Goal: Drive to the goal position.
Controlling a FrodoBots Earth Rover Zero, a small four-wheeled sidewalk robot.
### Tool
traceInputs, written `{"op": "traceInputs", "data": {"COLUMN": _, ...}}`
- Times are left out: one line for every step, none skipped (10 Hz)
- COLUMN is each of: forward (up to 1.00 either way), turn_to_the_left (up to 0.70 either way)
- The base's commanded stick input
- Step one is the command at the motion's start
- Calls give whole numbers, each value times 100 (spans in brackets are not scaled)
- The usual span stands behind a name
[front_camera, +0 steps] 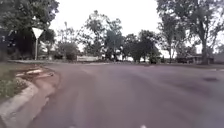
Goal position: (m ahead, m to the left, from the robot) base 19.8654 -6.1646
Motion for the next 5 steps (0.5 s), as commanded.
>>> {"op": "traceInputs", "data": {"forward": 100, "turn_to_the_left": 40}}
{"op": "traceInputs", "data": {"forward": 100, "turn_to_the_left": 40}}
{"op": "traceInputs", "data": {"forward": 100, "turn_to_the_left": 40}}
{"op": "traceInputs", "data": {"forward": 100, "turn_to_the_left": 40}}
{"op": "traceInputs", "data": {"forward": 100, "turn_to_the_left": 40}}
